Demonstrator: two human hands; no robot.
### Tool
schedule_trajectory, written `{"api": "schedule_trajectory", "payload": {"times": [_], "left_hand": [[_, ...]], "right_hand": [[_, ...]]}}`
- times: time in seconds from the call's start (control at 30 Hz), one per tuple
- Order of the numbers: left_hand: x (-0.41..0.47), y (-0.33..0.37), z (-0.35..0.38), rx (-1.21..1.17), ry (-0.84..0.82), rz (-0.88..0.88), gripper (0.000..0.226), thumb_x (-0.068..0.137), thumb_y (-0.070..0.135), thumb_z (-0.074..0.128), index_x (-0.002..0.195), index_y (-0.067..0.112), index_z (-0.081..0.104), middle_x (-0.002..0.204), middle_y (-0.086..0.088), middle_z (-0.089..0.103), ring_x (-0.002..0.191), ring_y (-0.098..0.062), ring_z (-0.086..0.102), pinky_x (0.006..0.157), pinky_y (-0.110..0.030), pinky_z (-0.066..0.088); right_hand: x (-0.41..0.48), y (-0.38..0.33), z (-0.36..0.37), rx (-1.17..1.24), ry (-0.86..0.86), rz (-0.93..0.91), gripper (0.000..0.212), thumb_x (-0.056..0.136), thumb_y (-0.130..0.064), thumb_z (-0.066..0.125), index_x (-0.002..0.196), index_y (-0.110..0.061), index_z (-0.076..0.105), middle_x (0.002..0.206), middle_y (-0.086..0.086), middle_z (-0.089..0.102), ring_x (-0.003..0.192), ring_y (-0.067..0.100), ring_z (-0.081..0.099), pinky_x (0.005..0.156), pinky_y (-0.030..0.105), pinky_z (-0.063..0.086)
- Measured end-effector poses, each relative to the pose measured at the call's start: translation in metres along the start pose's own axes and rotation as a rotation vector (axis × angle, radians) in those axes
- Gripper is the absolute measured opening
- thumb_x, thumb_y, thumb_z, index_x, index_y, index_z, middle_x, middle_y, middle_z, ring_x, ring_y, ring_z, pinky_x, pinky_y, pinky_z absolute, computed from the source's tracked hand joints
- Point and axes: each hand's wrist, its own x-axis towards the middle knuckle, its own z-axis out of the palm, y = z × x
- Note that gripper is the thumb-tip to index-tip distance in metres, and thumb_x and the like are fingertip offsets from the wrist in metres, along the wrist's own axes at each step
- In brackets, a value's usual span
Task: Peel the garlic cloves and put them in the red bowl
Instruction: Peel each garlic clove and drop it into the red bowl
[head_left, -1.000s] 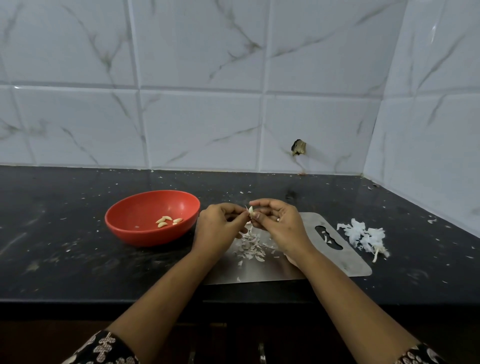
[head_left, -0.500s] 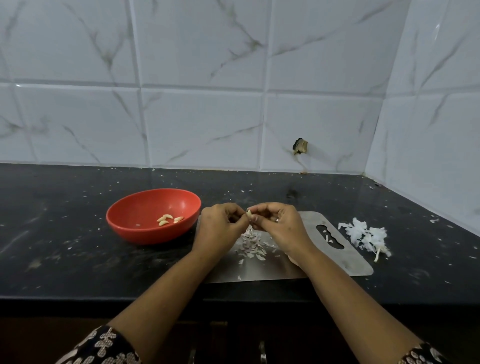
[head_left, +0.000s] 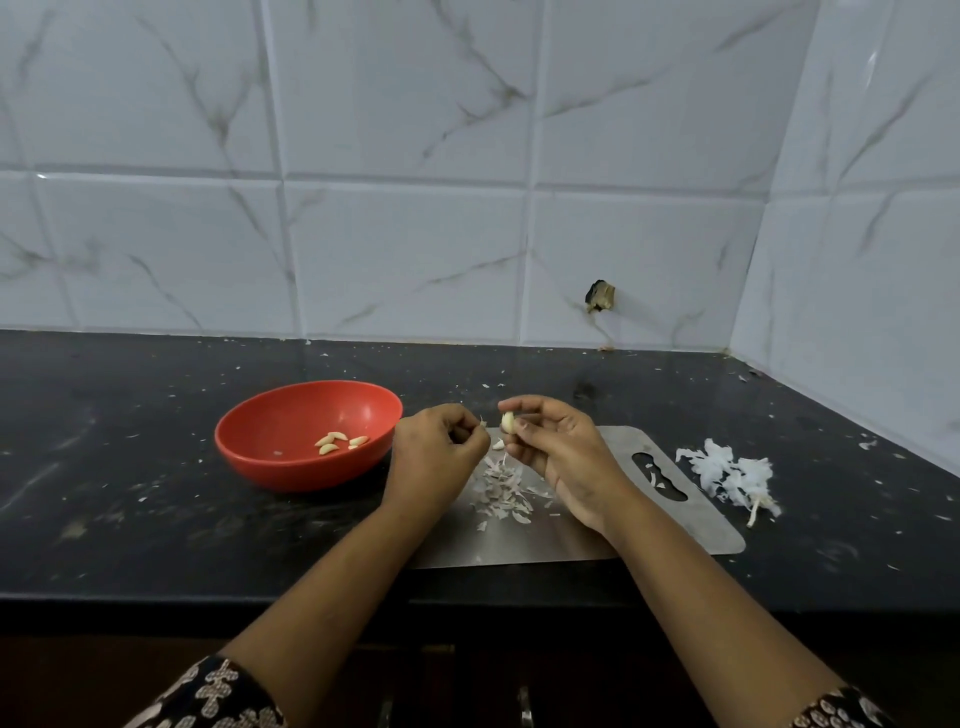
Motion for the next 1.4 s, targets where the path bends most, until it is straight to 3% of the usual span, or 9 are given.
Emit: {"api": "schedule_trajectory", "payload": {"times": [0.07, 0.17, 0.3, 0.53, 0.67, 0.93, 1.07, 1.27, 1.4], "left_hand": [[0.002, -0.003, -0.002, 0.132, -0.008, 0.001, 0.011, 0.084, 0.016, 0.066, 0.074, 0.017, 0.070, 0.063, 0.007, 0.066, 0.059, -0.008, 0.062, 0.061, -0.026, 0.054], [0.005, -0.010, -0.004, 0.362, -0.073, 0.010, 0.011, 0.083, 0.017, 0.062, 0.079, 0.012, 0.071, 0.072, 0.000, 0.069, 0.068, -0.015, 0.062, 0.068, -0.035, 0.055], [0.006, -0.012, -0.012, 0.427, -0.096, 0.010, 0.010, 0.084, 0.020, 0.066, 0.079, 0.012, 0.071, 0.077, -0.001, 0.069, 0.071, -0.015, 0.062, 0.072, -0.035, 0.055], [-0.005, 0.001, -0.019, -0.051, -0.123, 0.101, 0.030, 0.083, 0.025, 0.073, 0.112, 0.026, 0.067, 0.094, 0.017, 0.069, 0.065, -0.002, 0.065, 0.065, -0.017, 0.054], [-0.008, 0.008, -0.018, -0.202, -0.093, 0.147, 0.039, 0.080, 0.021, 0.076, 0.112, 0.036, 0.061, 0.100, 0.026, 0.064, 0.072, 0.001, 0.063, 0.063, -0.010, 0.049], [-0.008, -0.001, -0.013, -0.168, -0.059, 0.247, 0.044, 0.079, 0.013, 0.076, 0.114, 0.033, 0.059, 0.087, 0.014, 0.068, 0.081, -0.002, 0.062, 0.067, -0.010, 0.048], [-0.009, -0.001, -0.011, -0.068, -0.063, 0.329, 0.043, 0.081, 0.011, 0.074, 0.117, 0.029, 0.060, 0.089, 0.019, 0.063, 0.084, -0.004, 0.060, 0.068, -0.009, 0.047], [-0.008, -0.006, -0.011, -0.035, -0.117, 0.389, 0.039, 0.083, 0.012, 0.072, 0.119, 0.021, 0.058, 0.096, 0.018, 0.060, 0.085, -0.006, 0.060, 0.068, -0.023, 0.054], [-0.008, -0.008, -0.012, -0.059, -0.124, 0.387, 0.043, 0.081, 0.005, 0.072, 0.118, 0.020, 0.054, 0.087, 0.015, 0.060, 0.086, -0.004, 0.060, 0.066, -0.019, 0.053]], "right_hand": [[0.000, -0.002, 0.000, 0.049, 0.013, 0.016, 0.019, 0.095, 0.003, 0.053, 0.101, -0.006, 0.069, 0.087, 0.009, 0.067, 0.077, 0.012, 0.064, 0.073, 0.021, 0.055], [-0.001, -0.002, 0.001, 0.041, 0.017, 0.012, 0.016, 0.091, 0.003, 0.059, 0.102, -0.006, 0.067, 0.087, 0.008, 0.069, 0.078, 0.012, 0.065, 0.071, 0.021, 0.055], [-0.001, -0.002, 0.001, -0.033, 0.030, 0.012, 0.016, 0.091, -0.001, 0.061, 0.102, -0.011, 0.066, 0.093, 0.006, 0.074, 0.078, 0.014, 0.067, 0.067, 0.026, 0.057], [-0.004, -0.004, 0.002, -0.212, 0.032, 0.004, 0.019, 0.092, -0.010, 0.063, 0.109, -0.018, 0.064, 0.093, 0.004, 0.075, 0.076, 0.011, 0.065, 0.060, 0.022, 0.052], [-0.004, -0.005, 0.004, -0.244, 0.024, 0.014, 0.023, 0.089, -0.013, 0.067, 0.110, -0.021, 0.059, 0.089, 0.006, 0.075, 0.075, 0.011, 0.065, 0.059, 0.022, 0.050], [-0.003, -0.002, 0.003, -0.262, -0.027, 0.026, 0.028, 0.087, -0.014, 0.070, 0.111, -0.021, 0.058, 0.090, 0.008, 0.075, 0.076, 0.015, 0.064, 0.062, 0.025, 0.051], [-0.004, -0.002, 0.002, -0.274, -0.045, 0.015, 0.026, 0.087, -0.011, 0.069, 0.111, -0.021, 0.063, 0.088, 0.005, 0.075, 0.076, 0.013, 0.065, 0.065, 0.025, 0.052], [-0.005, -0.001, 0.002, -0.342, -0.078, 0.020, 0.020, 0.088, -0.009, 0.068, 0.104, -0.021, 0.067, 0.083, 0.001, 0.075, 0.079, 0.011, 0.067, 0.066, 0.023, 0.053], [-0.005, -0.001, 0.002, -0.349, -0.084, 0.027, 0.016, 0.088, -0.008, 0.068, 0.100, -0.019, 0.069, 0.082, 0.001, 0.074, 0.082, 0.013, 0.068, 0.067, 0.025, 0.053]]}}
